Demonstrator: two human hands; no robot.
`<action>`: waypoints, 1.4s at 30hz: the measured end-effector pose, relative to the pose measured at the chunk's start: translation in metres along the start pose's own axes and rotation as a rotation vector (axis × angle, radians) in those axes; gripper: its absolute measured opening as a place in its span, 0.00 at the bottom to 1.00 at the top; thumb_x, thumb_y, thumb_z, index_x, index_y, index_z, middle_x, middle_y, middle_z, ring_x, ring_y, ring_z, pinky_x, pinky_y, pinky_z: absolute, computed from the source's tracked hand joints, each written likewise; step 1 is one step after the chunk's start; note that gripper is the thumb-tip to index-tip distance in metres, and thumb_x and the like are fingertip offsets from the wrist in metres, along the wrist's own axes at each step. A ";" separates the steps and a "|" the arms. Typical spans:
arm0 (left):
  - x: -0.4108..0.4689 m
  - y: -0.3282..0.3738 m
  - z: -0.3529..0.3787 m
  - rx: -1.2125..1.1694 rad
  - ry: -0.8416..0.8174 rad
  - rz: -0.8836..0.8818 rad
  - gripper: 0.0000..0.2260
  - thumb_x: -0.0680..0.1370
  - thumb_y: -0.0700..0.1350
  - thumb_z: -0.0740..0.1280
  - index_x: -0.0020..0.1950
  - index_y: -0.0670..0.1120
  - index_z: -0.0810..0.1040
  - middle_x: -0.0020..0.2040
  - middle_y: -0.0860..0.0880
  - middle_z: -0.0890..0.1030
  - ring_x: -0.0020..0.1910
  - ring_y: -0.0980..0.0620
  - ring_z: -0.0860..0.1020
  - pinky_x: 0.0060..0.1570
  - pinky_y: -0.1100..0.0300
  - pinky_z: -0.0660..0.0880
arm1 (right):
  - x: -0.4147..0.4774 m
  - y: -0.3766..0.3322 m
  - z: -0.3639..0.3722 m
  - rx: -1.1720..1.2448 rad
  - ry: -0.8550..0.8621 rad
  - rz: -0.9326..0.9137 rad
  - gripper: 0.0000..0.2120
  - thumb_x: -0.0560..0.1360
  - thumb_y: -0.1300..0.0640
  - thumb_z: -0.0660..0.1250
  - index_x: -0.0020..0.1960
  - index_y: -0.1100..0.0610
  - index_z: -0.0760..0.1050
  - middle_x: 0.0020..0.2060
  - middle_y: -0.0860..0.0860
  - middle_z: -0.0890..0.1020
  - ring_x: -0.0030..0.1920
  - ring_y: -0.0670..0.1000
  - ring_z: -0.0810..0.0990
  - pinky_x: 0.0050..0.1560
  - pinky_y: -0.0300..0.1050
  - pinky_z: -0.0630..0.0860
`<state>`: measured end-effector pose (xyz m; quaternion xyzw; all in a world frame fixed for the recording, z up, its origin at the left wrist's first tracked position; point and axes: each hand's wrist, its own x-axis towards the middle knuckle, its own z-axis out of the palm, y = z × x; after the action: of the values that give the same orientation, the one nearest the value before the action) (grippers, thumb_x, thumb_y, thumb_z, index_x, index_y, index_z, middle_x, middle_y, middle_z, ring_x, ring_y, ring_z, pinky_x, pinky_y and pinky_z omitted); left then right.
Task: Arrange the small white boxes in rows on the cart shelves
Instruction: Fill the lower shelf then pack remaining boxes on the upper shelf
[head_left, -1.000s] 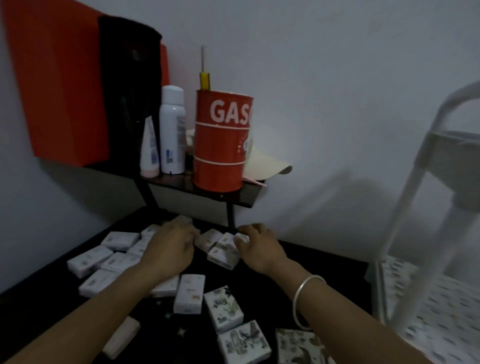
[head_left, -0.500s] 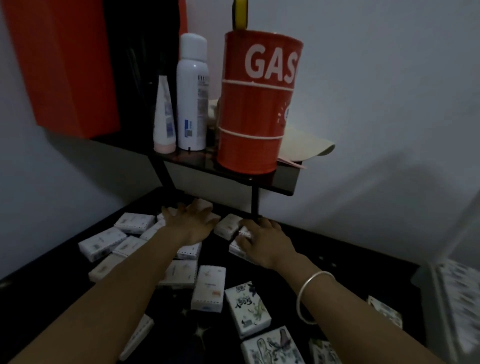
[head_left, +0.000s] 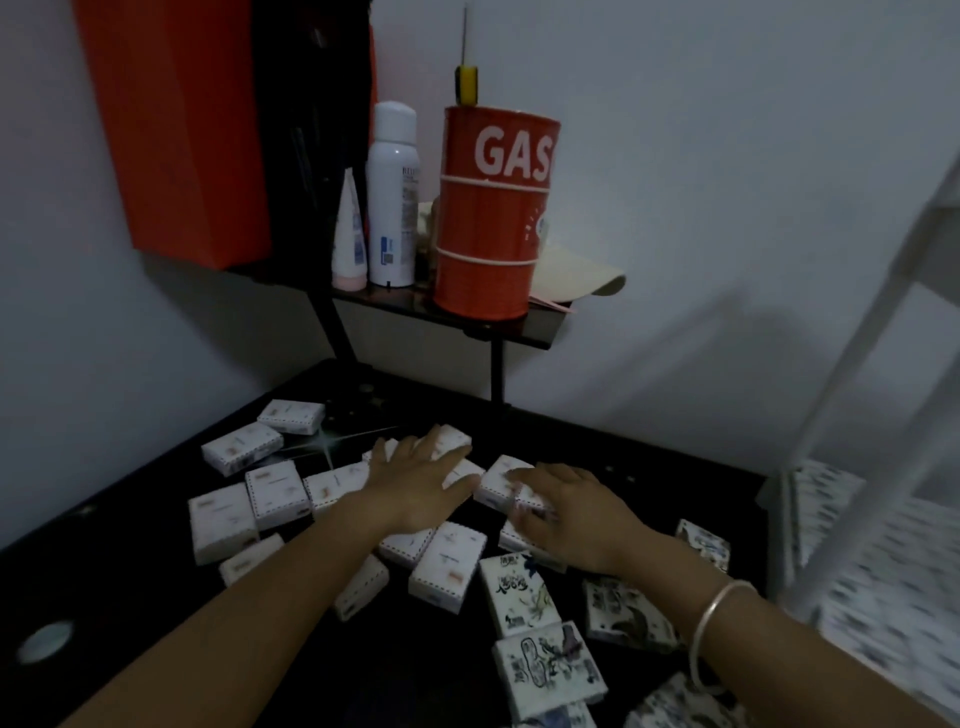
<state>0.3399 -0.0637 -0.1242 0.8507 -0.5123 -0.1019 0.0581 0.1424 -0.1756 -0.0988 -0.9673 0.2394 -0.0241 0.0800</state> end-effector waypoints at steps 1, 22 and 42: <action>-0.004 0.004 -0.001 -0.033 -0.002 0.012 0.28 0.77 0.70 0.43 0.77 0.67 0.45 0.79 0.53 0.39 0.78 0.48 0.41 0.72 0.43 0.33 | -0.008 0.001 -0.002 0.022 -0.017 0.007 0.29 0.79 0.39 0.55 0.77 0.43 0.54 0.75 0.51 0.61 0.74 0.54 0.59 0.72 0.45 0.58; -0.088 0.027 -0.039 0.105 -0.165 0.287 0.30 0.73 0.52 0.71 0.72 0.58 0.63 0.78 0.52 0.54 0.78 0.51 0.41 0.75 0.49 0.45 | -0.067 -0.007 -0.032 0.210 0.298 0.034 0.26 0.73 0.48 0.70 0.67 0.45 0.64 0.52 0.47 0.80 0.49 0.49 0.79 0.44 0.42 0.73; -0.143 0.163 -0.135 -0.812 0.076 0.427 0.19 0.63 0.65 0.71 0.48 0.56 0.79 0.50 0.52 0.81 0.43 0.57 0.81 0.36 0.66 0.76 | -0.212 0.009 -0.169 0.707 0.453 0.043 0.08 0.74 0.49 0.71 0.53 0.45 0.81 0.42 0.45 0.85 0.43 0.44 0.83 0.45 0.38 0.78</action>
<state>0.1661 -0.0143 0.0566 0.6377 -0.5921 -0.2487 0.4252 -0.0635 -0.1085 0.0648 -0.8452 0.2482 -0.3154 0.3530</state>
